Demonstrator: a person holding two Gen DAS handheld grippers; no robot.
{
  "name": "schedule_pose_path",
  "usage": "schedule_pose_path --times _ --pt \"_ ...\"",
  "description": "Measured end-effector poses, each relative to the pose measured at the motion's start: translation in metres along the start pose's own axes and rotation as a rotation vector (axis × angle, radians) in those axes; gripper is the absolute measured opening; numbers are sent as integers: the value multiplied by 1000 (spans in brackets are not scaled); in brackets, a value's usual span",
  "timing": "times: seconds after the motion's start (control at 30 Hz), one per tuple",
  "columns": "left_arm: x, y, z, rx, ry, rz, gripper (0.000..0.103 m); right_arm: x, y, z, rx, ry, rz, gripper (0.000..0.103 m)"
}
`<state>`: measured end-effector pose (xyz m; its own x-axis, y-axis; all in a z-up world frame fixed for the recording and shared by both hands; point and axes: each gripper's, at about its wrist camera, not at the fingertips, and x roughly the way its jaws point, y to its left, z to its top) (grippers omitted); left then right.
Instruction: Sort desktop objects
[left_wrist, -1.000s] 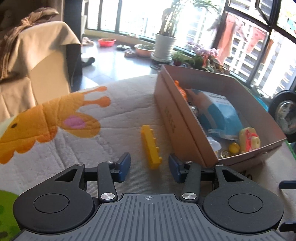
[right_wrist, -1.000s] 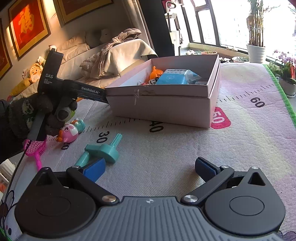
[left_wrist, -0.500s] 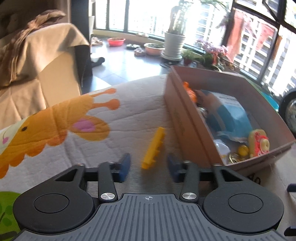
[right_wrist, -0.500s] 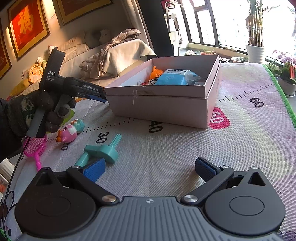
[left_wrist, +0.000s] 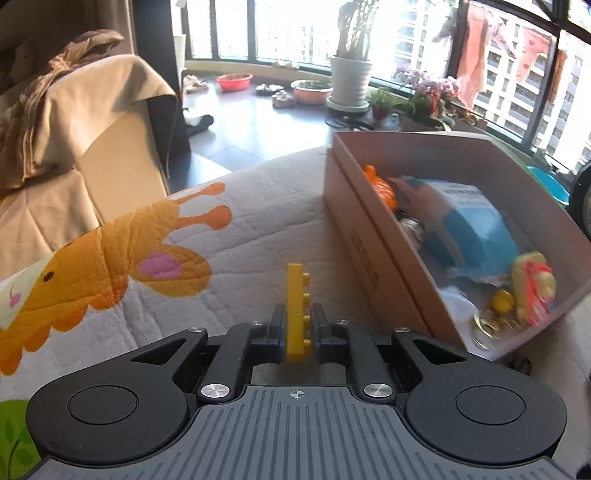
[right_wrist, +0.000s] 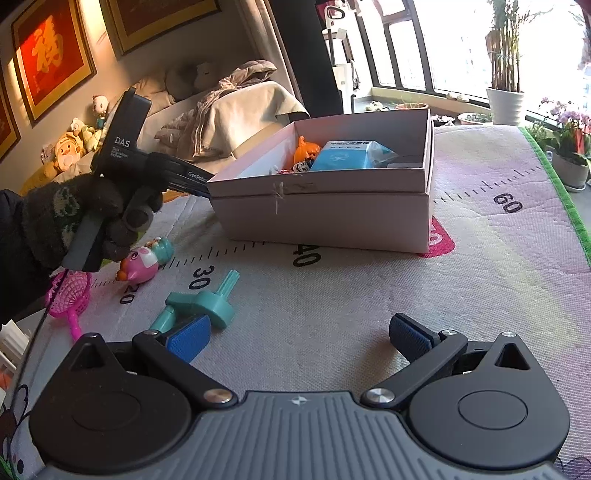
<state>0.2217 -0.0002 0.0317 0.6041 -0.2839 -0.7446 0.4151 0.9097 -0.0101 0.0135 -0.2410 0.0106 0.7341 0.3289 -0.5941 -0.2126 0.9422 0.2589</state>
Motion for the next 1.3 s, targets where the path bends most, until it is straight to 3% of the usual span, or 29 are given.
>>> schedule_pose_path --times 0.17,0.27,0.4,0.5,0.63,0.7,0.77,0.83,1.0,1.13,1.3 --pt "-58 -9 -27 19 -58 -21 15 -4 -3 3 12 -12 -23 103" --pt "-101 -19 -52 16 -99 -48 15 -15 -14 17 39 -76 -86 103" --pt "-134 -49 -92 38 -93 -164 15 -24 -28 59 63 -148 -123 103" --pt "-133 -75 -120 68 -53 -206 17 -6 -37 96 88 -138 -121 103" --pt "-128 -94 -146 100 -53 -149 41 51 -45 136 81 -74 -203 102" --pt "-131 -91 -153 80 -70 -111 51 79 -43 149 31 -45 -251 98" --pt "-136 -82 -161 47 -96 -71 70 101 -39 156 -24 -20 -270 94" --pt "-140 -71 -167 0 -111 -53 80 110 -28 157 -78 -23 -291 91" --pt "-140 -54 -175 -77 -106 -62 83 129 15 151 -224 -28 -237 88" --pt "-143 -55 -178 -70 -103 -70 87 134 44 147 -254 -22 -119 86" --pt "-144 -64 -184 -12 -105 -57 90 93 57 136 -241 -88 -72 87"
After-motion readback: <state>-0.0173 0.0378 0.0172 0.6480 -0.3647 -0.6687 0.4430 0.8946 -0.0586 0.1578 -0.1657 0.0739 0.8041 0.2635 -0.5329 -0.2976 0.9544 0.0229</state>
